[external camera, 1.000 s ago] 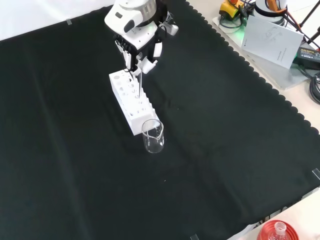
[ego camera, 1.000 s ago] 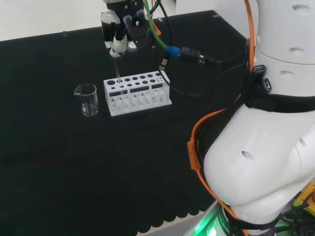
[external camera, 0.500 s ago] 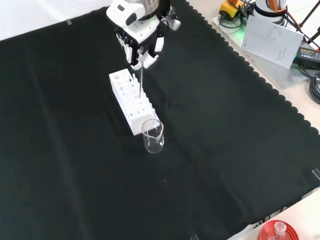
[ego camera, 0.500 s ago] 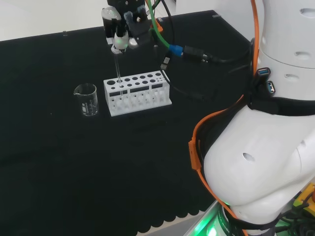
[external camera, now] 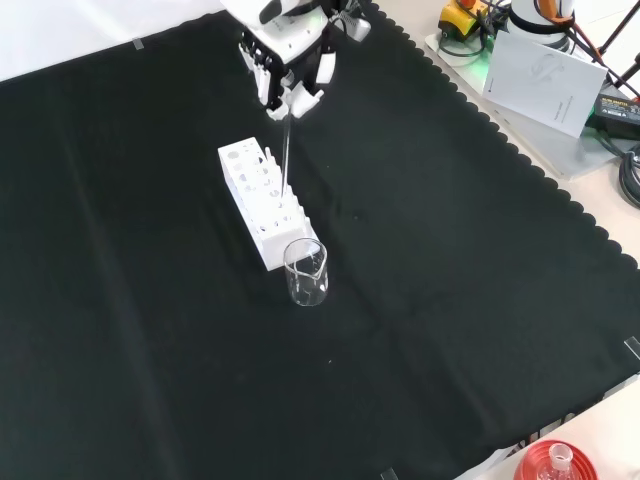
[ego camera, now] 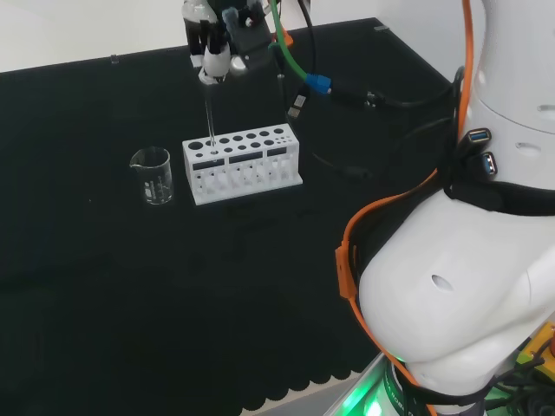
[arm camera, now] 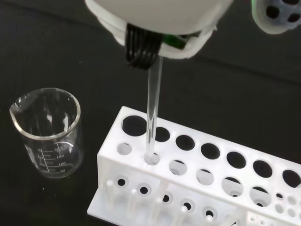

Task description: Take the glass rod from the white test tube rack.

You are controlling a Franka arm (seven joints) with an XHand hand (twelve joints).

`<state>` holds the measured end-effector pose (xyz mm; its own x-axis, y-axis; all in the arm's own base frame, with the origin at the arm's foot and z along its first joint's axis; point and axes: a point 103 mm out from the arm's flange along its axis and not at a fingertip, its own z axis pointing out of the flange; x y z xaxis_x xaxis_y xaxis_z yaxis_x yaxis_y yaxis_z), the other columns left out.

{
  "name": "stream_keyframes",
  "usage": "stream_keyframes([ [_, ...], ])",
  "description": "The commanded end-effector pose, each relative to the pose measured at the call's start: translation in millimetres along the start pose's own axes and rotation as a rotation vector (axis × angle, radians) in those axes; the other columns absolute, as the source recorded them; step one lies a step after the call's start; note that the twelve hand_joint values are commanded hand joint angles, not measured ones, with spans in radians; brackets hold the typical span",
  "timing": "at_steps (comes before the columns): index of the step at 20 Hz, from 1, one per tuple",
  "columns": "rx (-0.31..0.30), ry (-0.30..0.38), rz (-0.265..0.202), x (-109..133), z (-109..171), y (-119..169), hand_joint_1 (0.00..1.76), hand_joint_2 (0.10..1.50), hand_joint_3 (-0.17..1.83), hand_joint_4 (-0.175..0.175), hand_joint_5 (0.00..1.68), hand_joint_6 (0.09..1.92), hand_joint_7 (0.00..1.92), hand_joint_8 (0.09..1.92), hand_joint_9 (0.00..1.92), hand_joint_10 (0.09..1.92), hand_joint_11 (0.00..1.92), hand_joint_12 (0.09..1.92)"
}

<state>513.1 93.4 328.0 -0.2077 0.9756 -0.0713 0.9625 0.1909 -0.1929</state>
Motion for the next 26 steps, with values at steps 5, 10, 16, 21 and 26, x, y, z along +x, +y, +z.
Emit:
stream_keyframes([
  [5, -0.061, 0.040, 0.023, 1.2, -13.8, -11.0, 1.33, 0.64, 0.69, -0.175, 1.13, 0.72, 1.41, 0.63, 1.85, 0.10, 1.62, 0.52],
  [10, -0.084, 0.039, 0.019, 1.2, -13.8, -11.1, 1.33, 0.64, 0.69, -0.175, 1.14, 0.72, 1.42, 0.63, 1.85, 0.10, 1.62, 0.52],
  [16, -0.083, 0.010, 0.014, 9.5, -40.9, -21.9, 1.33, 0.64, 0.70, -0.175, 1.14, 0.72, 1.42, 0.63, 1.85, 0.10, 1.62, 0.52],
  [21, -0.068, -0.024, 0.015, 19.7, -67.2, -30.8, 1.33, 0.64, 0.70, -0.175, 1.14, 0.72, 1.42, 0.63, 1.85, 0.10, 1.62, 0.52],
  [26, -0.088, -0.025, 0.004, 28.3, -78.7, -35.2, 1.33, 0.64, 0.70, -0.175, 1.14, 0.72, 1.42, 0.62, 1.85, 0.10, 1.62, 0.52],
])
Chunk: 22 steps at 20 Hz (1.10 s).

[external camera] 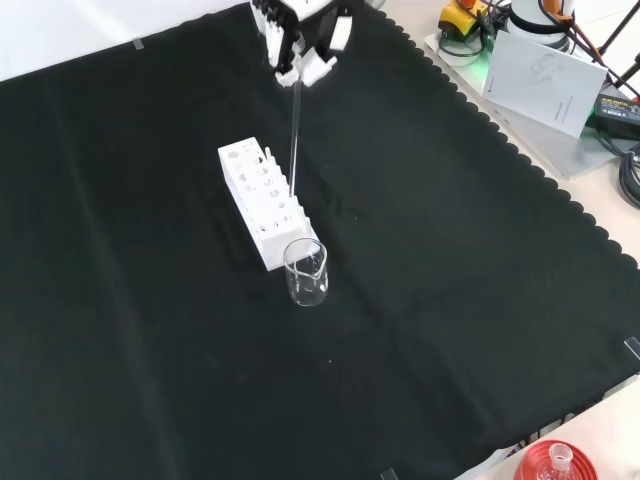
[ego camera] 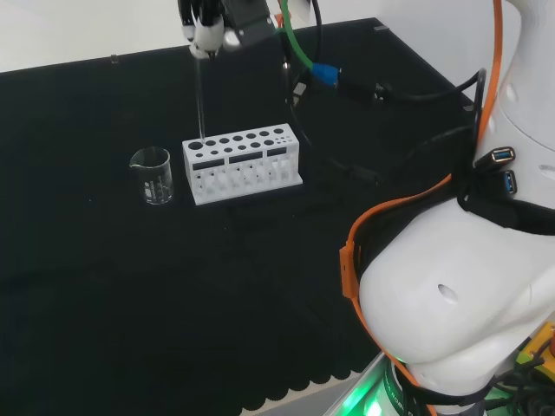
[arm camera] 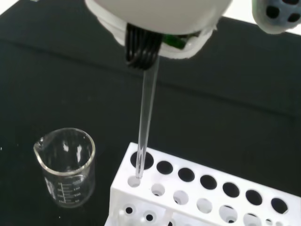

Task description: Take the glass rod from the white test tube rack.

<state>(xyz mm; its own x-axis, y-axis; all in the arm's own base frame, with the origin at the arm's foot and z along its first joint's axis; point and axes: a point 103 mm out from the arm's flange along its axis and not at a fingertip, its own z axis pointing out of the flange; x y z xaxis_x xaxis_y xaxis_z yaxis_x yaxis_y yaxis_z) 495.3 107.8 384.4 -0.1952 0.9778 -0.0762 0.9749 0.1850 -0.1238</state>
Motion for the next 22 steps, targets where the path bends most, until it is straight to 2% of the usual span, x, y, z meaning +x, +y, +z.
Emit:
stream_keyframes([
  [1, -0.024, -0.022, -0.013, 16.1, -28.2, -9.4, 1.33, 0.64, 0.70, -0.175, 1.14, 0.72, 1.42, 0.62, 1.85, 0.10, 1.62, 0.52],
  [22, -0.046, 0.005, -0.054, 29.2, -29.8, -16.3, 1.33, 0.63, 0.71, -0.175, 1.14, 0.71, 1.43, 0.62, 1.86, 0.10, 1.62, 0.52],
])
